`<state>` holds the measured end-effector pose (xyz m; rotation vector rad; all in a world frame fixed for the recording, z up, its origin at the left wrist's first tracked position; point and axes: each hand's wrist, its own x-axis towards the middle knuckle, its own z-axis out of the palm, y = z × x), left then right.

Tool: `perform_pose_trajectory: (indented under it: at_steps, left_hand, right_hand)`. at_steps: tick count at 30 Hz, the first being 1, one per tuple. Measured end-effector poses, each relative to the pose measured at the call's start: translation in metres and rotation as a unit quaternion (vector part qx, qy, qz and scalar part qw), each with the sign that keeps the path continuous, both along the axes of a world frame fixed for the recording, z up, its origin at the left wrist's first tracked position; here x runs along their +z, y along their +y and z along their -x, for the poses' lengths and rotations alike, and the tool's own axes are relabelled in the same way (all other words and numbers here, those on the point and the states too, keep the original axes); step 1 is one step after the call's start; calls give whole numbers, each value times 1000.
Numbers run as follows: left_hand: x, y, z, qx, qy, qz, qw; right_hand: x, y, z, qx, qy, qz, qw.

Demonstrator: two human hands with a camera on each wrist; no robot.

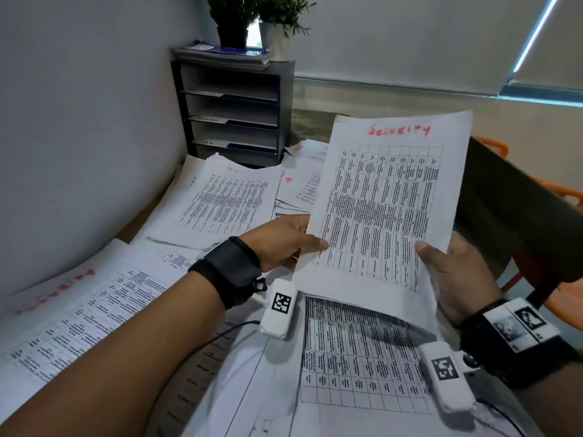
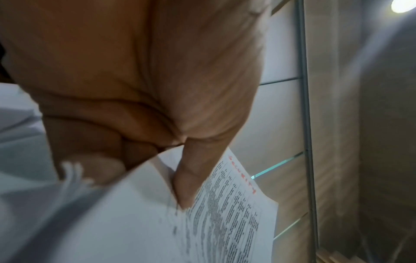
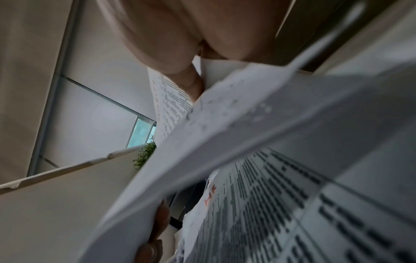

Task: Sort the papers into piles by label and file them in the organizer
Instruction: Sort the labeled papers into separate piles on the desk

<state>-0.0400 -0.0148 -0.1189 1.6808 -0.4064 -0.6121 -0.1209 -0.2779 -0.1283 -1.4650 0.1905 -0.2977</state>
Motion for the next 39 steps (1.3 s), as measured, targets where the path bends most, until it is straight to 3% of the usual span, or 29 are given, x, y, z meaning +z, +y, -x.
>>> perform_pose_trajectory:
  at_steps: [4,8,11,14,18,20,22,23,24,25,27,29,34,39]
  left_hand:
    - [-3,-1,3,6,-6,10,1000]
    - [3,-1,0,90,-23,50,994]
    - [19,8,3,115,-46,-5,992]
    - [38,28,-8,178,-144,-90,969]
    - [67,65,-13,311,-341,-114,880]
    - [73,80,-2,317,-420,-232,818]
    - [76,92,12,295,-478,-408,719]
    - [78,97,20,257,-476,-476,693]
    - [79,102,25,206,-457,-520,692]
    - [79,106,29,148,-426,-541,710]
    - [74,108,36,61,-371,-524,764]
    - [58,101,40,18,-367,-501,783]
    - [23,97,31,-10,-360,-541,760]
    - [29,119,27,33,-394,-553,733]
  right_hand:
    - [1,-3,-3,-2,1,6,1000]
    - [4,-7,-8,11,33,6,999]
    - [8,-5,-12,48,47,4,998]
    - [15,0,-20,85,59,36,994]
    - [27,25,-31,188,108,197,956]
    - [28,43,-38,241,124,264,926]
    - [30,66,-42,272,127,339,892]
    - [31,77,-44,283,121,373,875]
    - [35,88,-44,296,113,406,857]
    - [37,98,-44,304,106,441,838]
    - [41,119,-43,306,92,501,804]
    - [40,137,-42,319,80,521,788]
    - [28,162,-37,346,67,550,757]
    - [26,156,-41,292,26,528,797]
